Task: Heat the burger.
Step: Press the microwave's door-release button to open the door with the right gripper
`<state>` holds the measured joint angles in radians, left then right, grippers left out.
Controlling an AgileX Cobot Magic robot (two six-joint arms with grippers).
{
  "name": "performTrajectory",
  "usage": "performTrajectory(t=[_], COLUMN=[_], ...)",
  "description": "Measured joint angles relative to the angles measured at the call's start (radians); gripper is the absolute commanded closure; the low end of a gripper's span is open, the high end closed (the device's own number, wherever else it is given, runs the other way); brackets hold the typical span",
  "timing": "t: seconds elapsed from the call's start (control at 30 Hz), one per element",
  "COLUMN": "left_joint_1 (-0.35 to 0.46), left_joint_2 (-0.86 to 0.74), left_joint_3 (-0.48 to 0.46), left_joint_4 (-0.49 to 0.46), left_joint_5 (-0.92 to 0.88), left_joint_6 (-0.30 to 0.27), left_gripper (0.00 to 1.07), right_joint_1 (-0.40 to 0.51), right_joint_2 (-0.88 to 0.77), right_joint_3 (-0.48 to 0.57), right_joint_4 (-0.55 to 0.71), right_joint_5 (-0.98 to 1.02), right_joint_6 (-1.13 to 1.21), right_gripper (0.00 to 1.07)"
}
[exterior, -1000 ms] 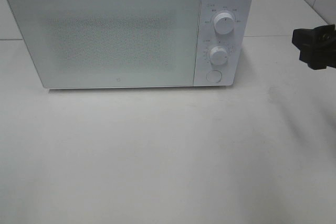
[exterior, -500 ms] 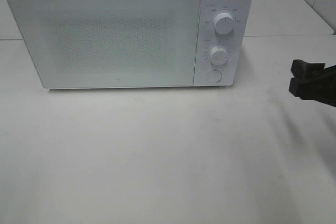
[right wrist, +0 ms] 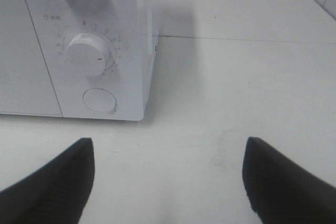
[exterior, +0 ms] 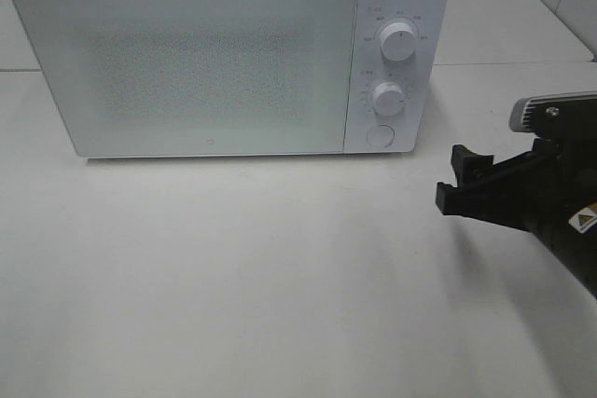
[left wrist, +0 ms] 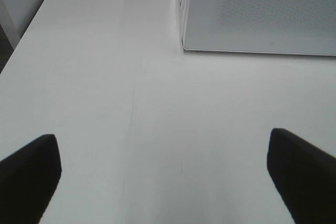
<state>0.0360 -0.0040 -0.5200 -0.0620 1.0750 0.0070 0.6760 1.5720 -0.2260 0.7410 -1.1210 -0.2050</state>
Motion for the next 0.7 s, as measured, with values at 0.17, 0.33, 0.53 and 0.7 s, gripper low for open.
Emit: performTrajectory(t=[0.17, 0.33, 0.53, 0.7], left_joint_1=[0.0, 0.0, 0.0, 0.0], left_joint_2=[0.0, 0.0, 0.0, 0.0], left_joint_3=[0.0, 0.0, 0.0, 0.0], left_joint_4=[0.0, 0.0, 0.0, 0.0], left_joint_5=[0.0, 0.0, 0.0, 0.0], left_joint_6=[0.0, 0.0, 0.0, 0.0], left_gripper=[0.06, 0.06, 0.06, 0.06], right_joint_1=[0.087, 0.11, 0.111, 0.111], right_joint_2=[0.075, 0.113, 0.124, 0.125], right_joint_3=[-0.076, -0.122, -0.139, -0.143], right_joint_4=[0.054, 0.068, 0.073, 0.077], right_joint_5=[-0.007, -0.005, 0.009, 0.013], right_joint_6=[-0.032, -0.042, -0.042, 0.05], right_gripper=[0.32, 0.32, 0.33, 0.49])
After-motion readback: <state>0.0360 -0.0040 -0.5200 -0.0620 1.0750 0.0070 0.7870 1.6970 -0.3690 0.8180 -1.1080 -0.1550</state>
